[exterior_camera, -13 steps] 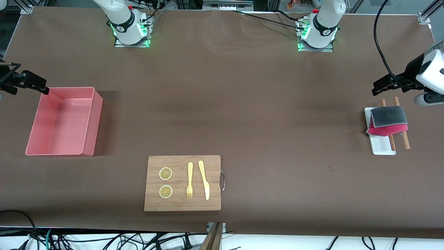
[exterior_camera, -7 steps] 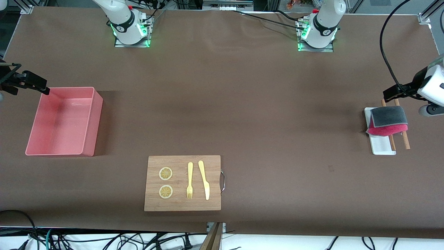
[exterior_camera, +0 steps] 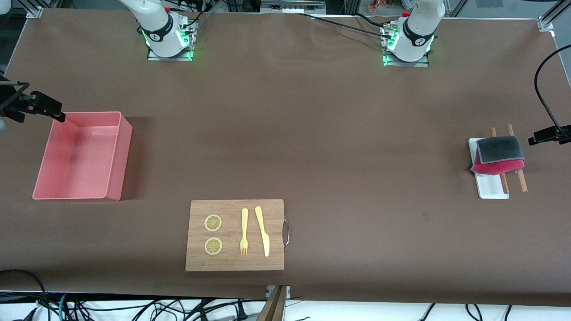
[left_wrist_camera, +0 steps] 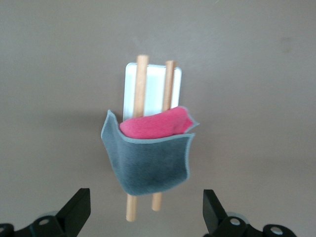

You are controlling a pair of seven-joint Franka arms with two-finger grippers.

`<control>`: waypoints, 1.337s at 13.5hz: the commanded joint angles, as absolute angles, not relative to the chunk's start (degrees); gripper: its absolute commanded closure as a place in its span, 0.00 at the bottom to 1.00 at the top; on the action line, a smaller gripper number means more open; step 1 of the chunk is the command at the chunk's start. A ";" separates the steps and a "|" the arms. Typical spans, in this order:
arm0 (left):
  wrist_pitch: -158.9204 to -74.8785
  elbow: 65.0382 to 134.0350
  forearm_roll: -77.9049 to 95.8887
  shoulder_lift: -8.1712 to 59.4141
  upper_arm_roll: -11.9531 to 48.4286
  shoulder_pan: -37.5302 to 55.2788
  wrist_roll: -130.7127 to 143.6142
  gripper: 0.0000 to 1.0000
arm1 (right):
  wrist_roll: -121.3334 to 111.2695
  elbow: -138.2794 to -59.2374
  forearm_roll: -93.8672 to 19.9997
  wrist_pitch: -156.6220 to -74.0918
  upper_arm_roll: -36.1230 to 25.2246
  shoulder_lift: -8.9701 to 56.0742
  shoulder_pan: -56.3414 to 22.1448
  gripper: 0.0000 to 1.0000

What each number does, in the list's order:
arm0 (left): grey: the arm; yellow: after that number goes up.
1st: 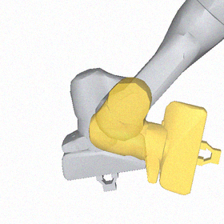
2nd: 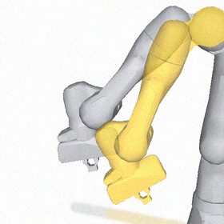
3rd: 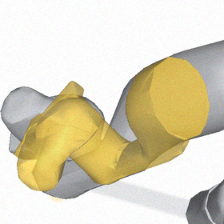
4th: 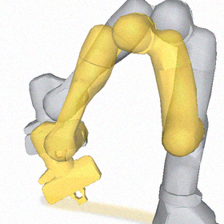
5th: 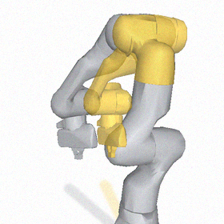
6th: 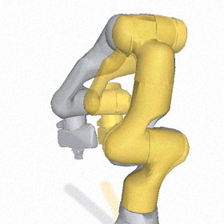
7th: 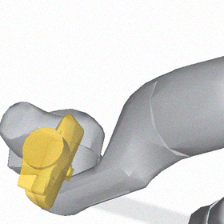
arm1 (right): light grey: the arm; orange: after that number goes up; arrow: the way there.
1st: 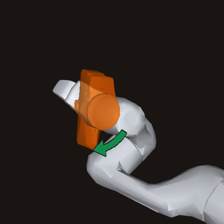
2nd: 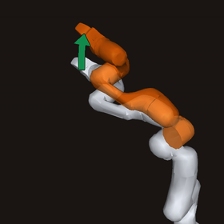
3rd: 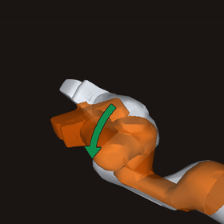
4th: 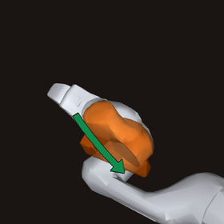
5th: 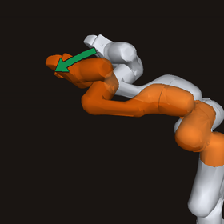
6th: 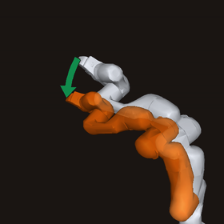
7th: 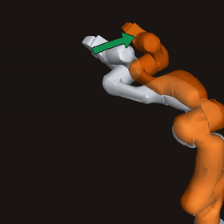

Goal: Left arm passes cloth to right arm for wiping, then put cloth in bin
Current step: 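Lower the left gripper onto the pink-and-grey cloth on the holder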

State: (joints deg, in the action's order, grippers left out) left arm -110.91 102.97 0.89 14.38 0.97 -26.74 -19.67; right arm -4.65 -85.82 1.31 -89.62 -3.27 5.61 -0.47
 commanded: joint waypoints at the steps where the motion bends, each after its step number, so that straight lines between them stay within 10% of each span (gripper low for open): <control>1: -114.07 102.66 3.15 17.91 1.85 -28.20 -20.13 0.00 | -5.45 -84.81 0.62 -89.56 -3.08 6.06 0.09 0.00; 8: -119.00 100.81 6.06 25.31 1.85 -29.71 -21.18 0.03 | -5.54 -84.81 -0.18 -89.56 -3.25 6.06 0.09 0.00; 18: -118.92 100.11 6.15 26.81 1.85 -30.23 -24.16 0.66 | -5.45 -84.81 -0.35 -89.56 -3.25 6.06 0.09 0.00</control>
